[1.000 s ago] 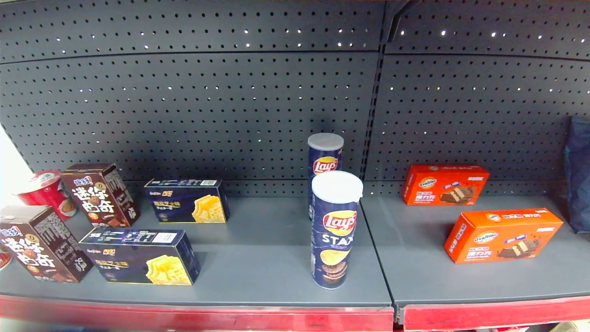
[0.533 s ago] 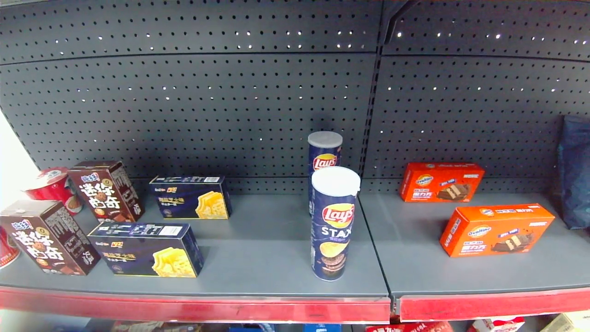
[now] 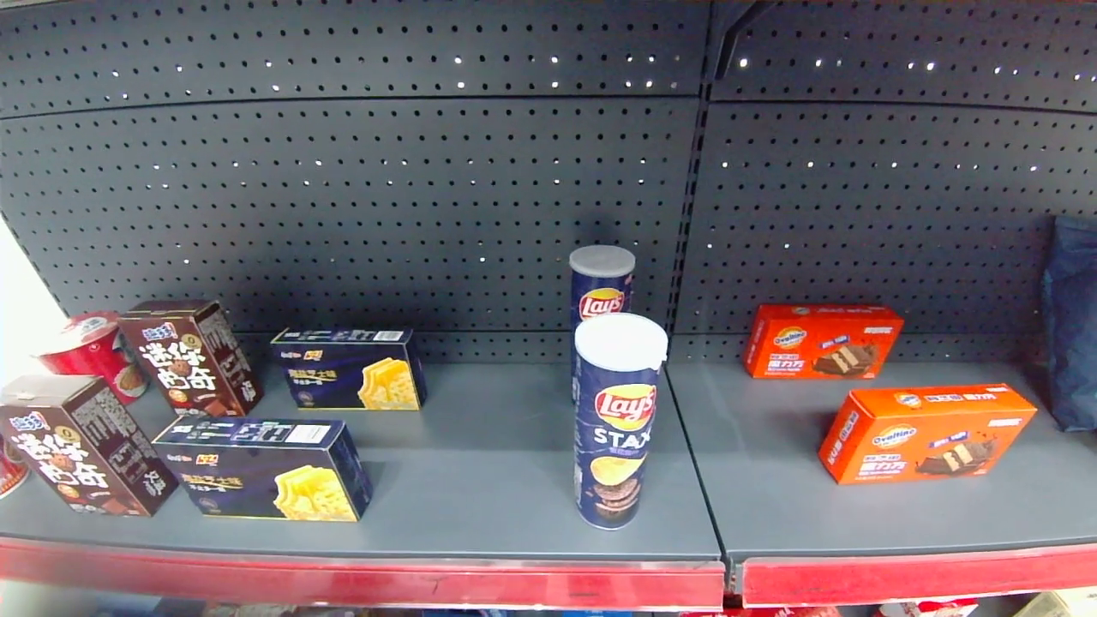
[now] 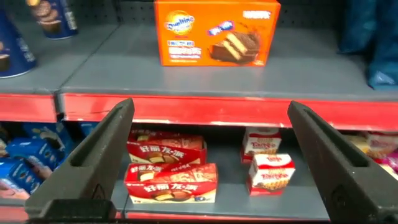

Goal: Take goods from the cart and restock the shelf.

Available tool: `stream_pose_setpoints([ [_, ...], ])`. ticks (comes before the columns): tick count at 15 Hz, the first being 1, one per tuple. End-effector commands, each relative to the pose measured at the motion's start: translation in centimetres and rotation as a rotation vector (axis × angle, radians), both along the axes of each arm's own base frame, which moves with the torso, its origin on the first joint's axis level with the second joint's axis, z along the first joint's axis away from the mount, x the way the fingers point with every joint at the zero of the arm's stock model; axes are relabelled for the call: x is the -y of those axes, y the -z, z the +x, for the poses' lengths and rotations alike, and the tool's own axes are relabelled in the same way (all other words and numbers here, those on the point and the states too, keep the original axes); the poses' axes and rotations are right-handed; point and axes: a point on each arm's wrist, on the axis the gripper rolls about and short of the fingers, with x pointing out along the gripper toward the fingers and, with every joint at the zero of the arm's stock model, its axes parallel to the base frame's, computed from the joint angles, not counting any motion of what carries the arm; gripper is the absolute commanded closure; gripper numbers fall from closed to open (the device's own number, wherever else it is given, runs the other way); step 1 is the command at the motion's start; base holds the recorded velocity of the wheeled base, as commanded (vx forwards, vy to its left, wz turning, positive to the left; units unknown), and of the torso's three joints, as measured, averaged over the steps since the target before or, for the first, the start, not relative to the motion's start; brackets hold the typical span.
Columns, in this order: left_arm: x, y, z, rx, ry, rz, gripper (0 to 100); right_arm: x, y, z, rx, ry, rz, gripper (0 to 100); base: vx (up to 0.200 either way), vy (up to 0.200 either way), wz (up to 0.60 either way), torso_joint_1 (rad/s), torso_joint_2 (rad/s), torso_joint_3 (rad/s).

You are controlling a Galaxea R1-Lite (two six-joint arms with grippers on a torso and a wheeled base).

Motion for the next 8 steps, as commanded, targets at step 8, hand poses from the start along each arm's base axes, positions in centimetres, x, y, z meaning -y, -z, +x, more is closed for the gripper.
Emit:
stream_pose_setpoints([
  [8,-0.01,-0.01,0.03,-0.005,-0.013,-0.01,0,-0.02,-0.01,0.01,-0.002,-0.009,-0.001,0,0.0,-0.075,0.0,-0.001,0.0,0.001],
])
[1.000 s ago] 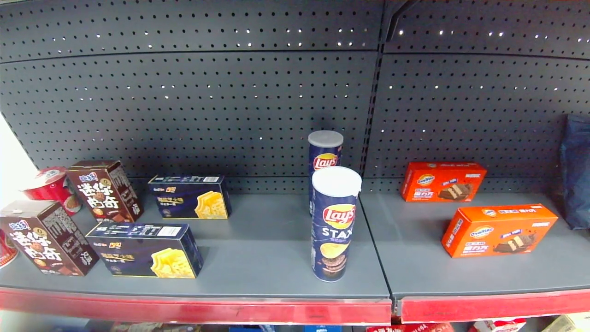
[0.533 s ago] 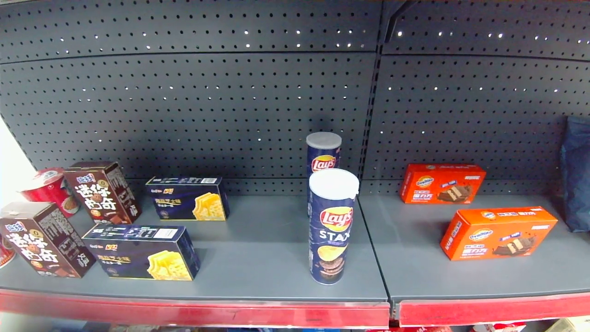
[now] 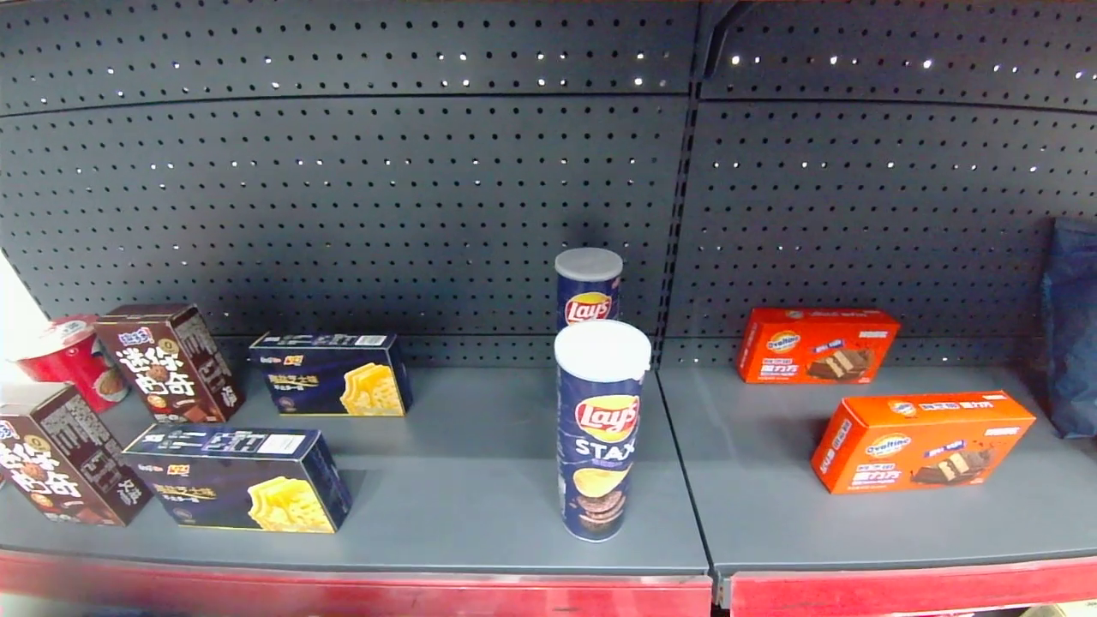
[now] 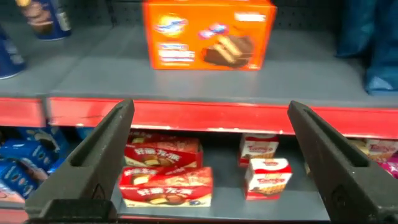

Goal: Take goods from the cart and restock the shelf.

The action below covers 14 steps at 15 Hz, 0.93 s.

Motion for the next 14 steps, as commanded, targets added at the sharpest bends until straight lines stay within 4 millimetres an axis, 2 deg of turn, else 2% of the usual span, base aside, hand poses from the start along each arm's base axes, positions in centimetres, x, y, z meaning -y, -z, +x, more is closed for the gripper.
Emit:
stream_pose_setpoints([
  [1,0.0,-0.01,0.02,-0.002,-0.001,0.001,0,0.0,0.03,0.02,-0.003,0.0,-0.001,0,0.0,0.0,0.0,0.0,0.0,0.0],
  [14,0.0,-0.01,0.02,-0.002,-0.001,0.001,0,-0.03,0.03,0.02,-0.001,-0.013,-0.041,0,0.0,0.0,0.0,0.0,0.0,0.0],
])
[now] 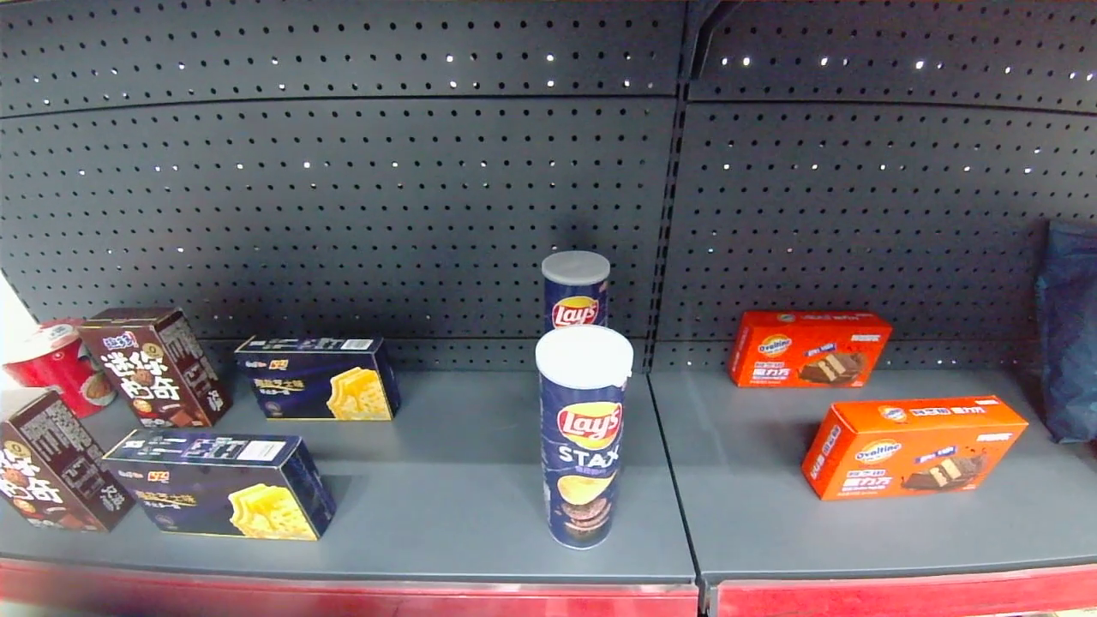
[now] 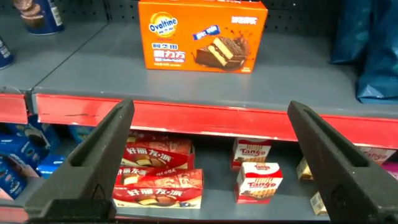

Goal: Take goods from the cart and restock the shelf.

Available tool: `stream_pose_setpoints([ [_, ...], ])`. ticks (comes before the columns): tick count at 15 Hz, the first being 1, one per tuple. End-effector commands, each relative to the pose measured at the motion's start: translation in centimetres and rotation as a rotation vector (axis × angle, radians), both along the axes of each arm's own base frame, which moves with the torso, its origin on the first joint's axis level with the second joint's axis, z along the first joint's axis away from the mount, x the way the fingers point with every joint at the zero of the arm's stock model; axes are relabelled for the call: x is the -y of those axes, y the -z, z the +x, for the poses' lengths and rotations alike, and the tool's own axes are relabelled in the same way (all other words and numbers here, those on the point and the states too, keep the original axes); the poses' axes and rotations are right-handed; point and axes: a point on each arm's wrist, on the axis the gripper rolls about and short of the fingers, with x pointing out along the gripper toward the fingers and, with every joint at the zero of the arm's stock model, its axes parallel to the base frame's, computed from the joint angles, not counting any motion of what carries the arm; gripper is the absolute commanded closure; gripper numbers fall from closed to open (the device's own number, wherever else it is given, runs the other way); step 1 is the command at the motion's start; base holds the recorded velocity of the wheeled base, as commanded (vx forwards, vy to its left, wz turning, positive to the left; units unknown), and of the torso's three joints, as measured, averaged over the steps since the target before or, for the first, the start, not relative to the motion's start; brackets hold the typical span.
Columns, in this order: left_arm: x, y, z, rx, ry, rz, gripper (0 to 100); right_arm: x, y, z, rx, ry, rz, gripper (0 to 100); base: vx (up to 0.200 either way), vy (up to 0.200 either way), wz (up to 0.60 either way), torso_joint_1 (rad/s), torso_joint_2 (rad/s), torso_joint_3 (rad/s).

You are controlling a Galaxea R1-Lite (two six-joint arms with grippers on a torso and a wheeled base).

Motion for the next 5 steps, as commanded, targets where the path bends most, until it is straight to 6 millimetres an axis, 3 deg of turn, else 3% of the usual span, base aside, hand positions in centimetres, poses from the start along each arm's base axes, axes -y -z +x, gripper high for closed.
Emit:
stream_pose_setpoints([
  [1,0.0,-0.01,0.02,-0.002,-0.002,0.0,0,0.0,0.0,0.01,-0.001,-0.002,-0.01,0,0.0,0.0,0.0,0.0,0.0,0.0],
  [5,0.0,-0.01,0.02,-0.002,-0.002,-0.001,0,0.0,0.0,0.01,-0.001,-0.003,-0.013,0,0.0,0.0,0.0,0.0,0.0,0.0],
])
